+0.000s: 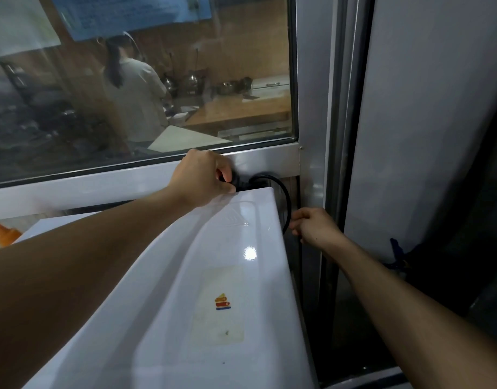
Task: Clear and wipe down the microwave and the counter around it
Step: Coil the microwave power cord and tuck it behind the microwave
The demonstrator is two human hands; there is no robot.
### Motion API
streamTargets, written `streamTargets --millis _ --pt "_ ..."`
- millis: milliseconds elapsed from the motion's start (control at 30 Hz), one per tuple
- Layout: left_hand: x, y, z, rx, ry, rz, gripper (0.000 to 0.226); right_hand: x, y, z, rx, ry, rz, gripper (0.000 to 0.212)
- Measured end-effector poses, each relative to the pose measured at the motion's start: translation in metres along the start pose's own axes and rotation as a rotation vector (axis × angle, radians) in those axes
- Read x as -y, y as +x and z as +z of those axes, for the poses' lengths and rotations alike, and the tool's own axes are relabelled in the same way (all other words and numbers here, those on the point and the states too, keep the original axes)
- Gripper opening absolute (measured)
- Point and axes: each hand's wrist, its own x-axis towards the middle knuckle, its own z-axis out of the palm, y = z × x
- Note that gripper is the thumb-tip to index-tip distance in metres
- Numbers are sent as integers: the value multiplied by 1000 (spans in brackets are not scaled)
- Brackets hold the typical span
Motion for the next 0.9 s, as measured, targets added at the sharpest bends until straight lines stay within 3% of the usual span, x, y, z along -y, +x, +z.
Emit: streamTargets --millis 233,333,767,900 --pt "-9 3 3 -48 42 95 13 3 1 0 -5 -23 -5 18" --pt "-15 6 6 -34 90 155 11 5 1 -1 -18 -32 -9 25" --pt "-6 7 9 -54 90 30 6 1 -2 -4 11 -4 -30 28" --pt "-2 7 7 23 179 132 10 3 -2 -4 8 -14 -40 31"
